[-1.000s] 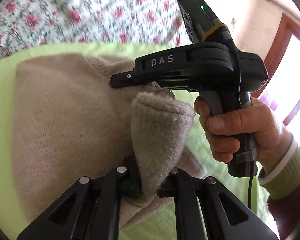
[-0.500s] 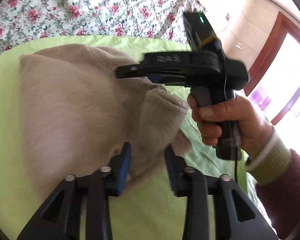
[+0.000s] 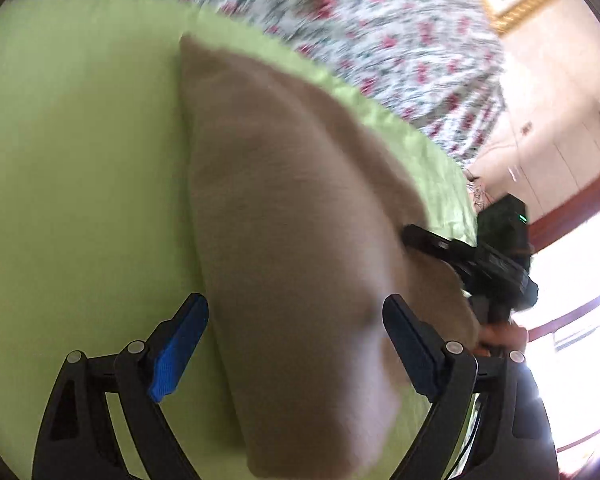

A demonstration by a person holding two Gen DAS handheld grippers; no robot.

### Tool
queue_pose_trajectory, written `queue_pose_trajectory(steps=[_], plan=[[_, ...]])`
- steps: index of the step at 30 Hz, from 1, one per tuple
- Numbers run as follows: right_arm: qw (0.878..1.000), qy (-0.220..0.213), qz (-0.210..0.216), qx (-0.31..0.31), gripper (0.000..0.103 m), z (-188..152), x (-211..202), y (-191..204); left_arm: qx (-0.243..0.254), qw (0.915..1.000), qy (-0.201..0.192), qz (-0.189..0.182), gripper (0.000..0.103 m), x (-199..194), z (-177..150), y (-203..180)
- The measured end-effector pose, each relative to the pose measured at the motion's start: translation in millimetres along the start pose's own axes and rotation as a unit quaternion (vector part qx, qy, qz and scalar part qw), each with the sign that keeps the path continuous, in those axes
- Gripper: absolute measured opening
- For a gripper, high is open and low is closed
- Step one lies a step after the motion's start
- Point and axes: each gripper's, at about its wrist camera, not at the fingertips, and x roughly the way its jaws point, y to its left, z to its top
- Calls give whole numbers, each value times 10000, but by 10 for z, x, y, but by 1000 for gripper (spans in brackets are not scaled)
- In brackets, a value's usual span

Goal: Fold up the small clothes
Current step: 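Lift the sweater edge with both grippers and fold it over the bundle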

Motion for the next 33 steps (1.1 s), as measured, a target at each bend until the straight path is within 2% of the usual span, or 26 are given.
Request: queue_pose_trajectory(steps=[3,5,7,10,12,13,15,19,26,29,33], plan=[[9999,131,-22,-30,61,-7,86,9,-214,9992,257,-230,94,245,85,157],[9998,183,-51,-90,60,-10,126,33,-181,9988,240,-377,92,303,94,179],[9996,240,-63,-146,44,-18,158,64,43,9991,180,-369,83,332,88,136],[9996,86,-146,-207,36,-69,111,183,273,9992,119,-284,70,325,46,87],[9997,-79,-79,-221,34,-108,38,288,417,9986,19,-312,60,257,36,52],[9995,-178,10,-248,33,-137,-4,373,456,9984,-10,-346,58,209,26,54],[9987,-294,212,-365,32,-216,-49,589,523,9976,-127,-428,56,24,-6,50],[9953,-377,530,-718,32,-462,55,1116,744,9956,-481,-294,56,-593,-144,175],[9883,-108,1128,-1021,32,-876,719,1888,783,9928,-878,234,56,-1670,-504,731],[9865,107,1151,-1158,32,-1047,989,2115,621,9923,-1002,369,56,-1974,-675,1009],[9862,441,872,-1335,32,-1243,1298,2272,289,9935,-997,470,56,-2147,-966,1424]])
